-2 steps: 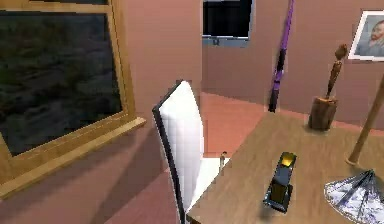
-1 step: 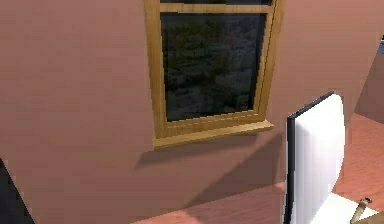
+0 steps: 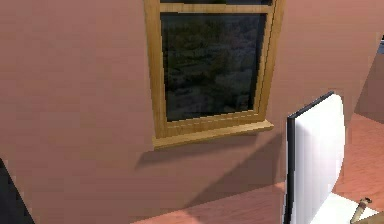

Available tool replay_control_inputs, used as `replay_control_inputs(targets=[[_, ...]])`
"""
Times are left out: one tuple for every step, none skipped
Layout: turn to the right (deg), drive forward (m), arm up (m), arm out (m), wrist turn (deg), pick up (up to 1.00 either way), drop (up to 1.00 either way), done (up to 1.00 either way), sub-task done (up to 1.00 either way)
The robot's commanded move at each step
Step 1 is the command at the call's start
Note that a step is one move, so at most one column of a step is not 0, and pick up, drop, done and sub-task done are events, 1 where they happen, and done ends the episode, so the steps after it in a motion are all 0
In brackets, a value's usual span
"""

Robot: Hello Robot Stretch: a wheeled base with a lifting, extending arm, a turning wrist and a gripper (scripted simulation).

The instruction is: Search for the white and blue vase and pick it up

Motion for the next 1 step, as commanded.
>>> replay_control_inputs(targets=[[0.0,0.00,0.32,0.00,0.0,0.00,0.00,0.00,0.00]])
